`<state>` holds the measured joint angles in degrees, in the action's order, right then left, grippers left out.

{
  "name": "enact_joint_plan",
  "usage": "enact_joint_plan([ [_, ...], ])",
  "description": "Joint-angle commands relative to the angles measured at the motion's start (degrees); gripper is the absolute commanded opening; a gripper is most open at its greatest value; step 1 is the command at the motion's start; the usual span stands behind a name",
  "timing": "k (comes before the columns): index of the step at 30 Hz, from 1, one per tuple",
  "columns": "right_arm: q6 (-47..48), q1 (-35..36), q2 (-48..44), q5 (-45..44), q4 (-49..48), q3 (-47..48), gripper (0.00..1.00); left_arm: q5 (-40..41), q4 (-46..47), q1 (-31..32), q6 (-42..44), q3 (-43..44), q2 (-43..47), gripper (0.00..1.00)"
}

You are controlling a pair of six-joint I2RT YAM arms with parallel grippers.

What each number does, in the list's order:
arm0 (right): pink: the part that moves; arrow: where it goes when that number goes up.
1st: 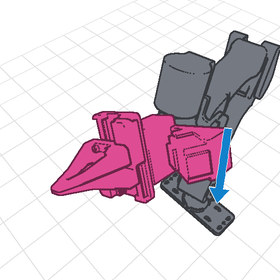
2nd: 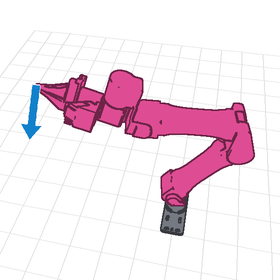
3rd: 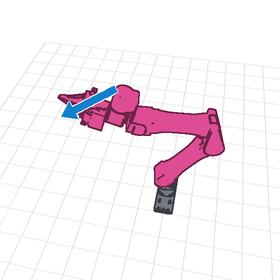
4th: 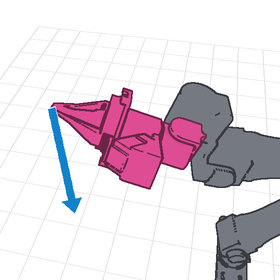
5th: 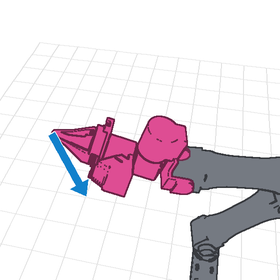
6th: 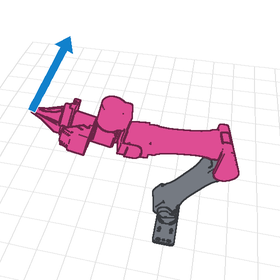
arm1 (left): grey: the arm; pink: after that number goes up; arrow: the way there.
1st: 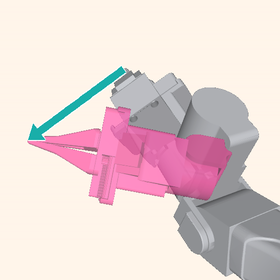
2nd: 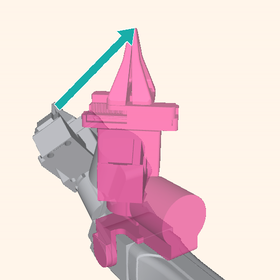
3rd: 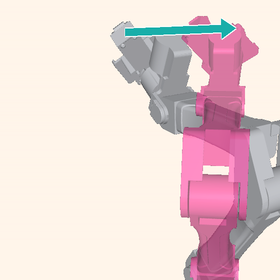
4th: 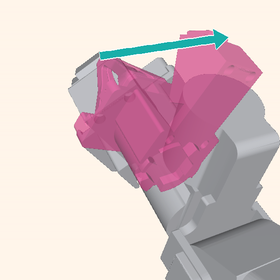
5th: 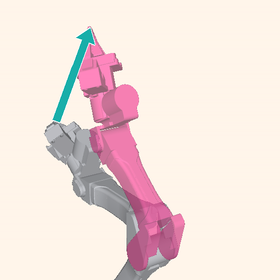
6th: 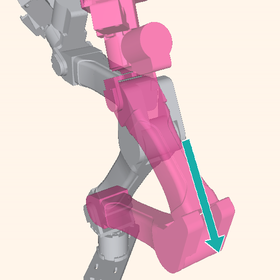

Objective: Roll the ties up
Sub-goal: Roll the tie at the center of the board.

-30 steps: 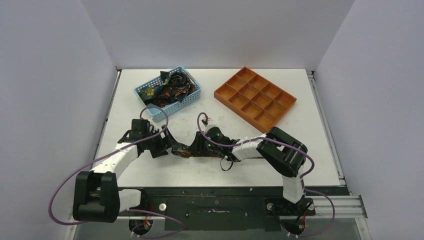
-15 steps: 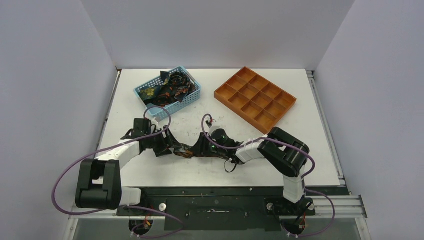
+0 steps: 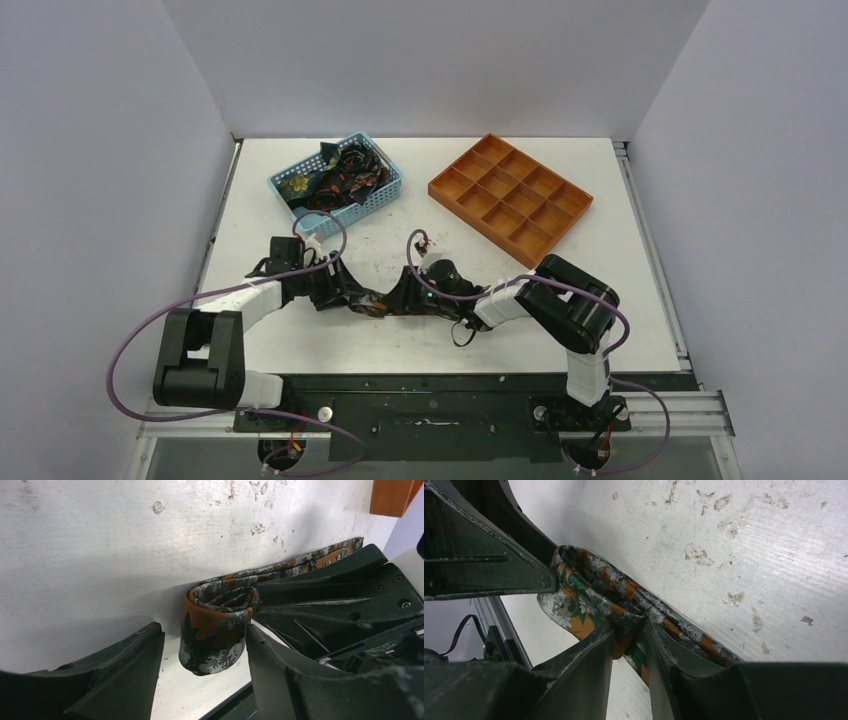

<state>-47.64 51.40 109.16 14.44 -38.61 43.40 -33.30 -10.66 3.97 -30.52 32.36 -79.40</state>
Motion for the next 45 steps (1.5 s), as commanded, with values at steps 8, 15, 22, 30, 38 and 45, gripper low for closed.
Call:
enact_joint_plan([
  [8,1.0,-0.2,0.9,0.7,5.7,-2.4,0.31,-1.6,4.3,3.2,2.1,-0.7,0.3,0.55],
  [15,1.0,-0.2,0.2,0.6,6.0,-2.3,0.31,-1.6,4.7,4.5,1.7,-1.2,1.4,0.27],
  [22,1.1,0.5,-1.0,0.2,7.9,-0.8,0.33,-1.1,4.6,6.2,1.4,-1.8,3.4,0.0],
  [30,3.9,0.6,-13.1,-8.9,19.7,-2.0,0.56,10.0,-3.5,7.4,1.6,0.1,10.0,0.0],
  [38,6.3,0.9,-26.6,-19.2,27.0,-8.5,0.56,25.3,-15.3,11.9,3.7,7.7,10.3,0.0],
  [45,4.9,2.5,-33.2,-22.0,27.0,-16.3,0.54,41.3,-27.0,19.6,3.0,17.3,4.6,0.0],
])
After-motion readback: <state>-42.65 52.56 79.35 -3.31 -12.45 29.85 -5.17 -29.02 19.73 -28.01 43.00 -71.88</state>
